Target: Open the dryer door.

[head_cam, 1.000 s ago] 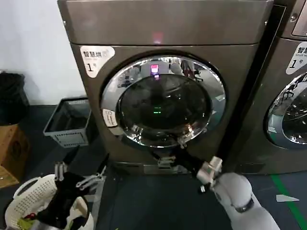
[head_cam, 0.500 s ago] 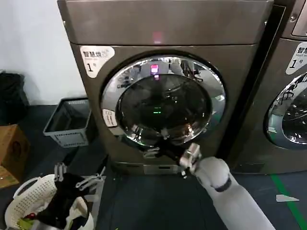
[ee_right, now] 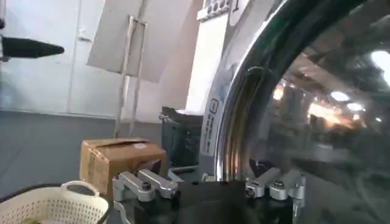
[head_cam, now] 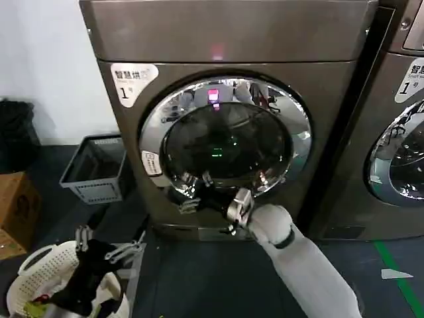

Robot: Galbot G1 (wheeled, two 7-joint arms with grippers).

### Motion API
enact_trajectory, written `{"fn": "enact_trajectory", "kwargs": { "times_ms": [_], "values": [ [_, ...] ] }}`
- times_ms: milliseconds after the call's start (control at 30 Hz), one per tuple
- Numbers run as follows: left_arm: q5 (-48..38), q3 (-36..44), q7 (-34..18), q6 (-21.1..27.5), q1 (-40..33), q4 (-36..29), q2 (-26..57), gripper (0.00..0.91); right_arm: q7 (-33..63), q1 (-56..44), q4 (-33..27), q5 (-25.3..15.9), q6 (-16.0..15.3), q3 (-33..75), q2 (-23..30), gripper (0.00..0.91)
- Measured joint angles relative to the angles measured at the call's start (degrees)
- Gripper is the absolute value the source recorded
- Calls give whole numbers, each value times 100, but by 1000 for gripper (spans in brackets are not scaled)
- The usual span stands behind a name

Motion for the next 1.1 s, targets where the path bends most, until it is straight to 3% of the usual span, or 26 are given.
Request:
{"fn": "enact_trajectory", "kwargs": {
  "times_ms": [1100],
  "values": [
    [1, -34, -3, -18, 33, -22, -8, 907, -236, 599, -1048, -87, 77, -288, 656, 907]
  ]
}}
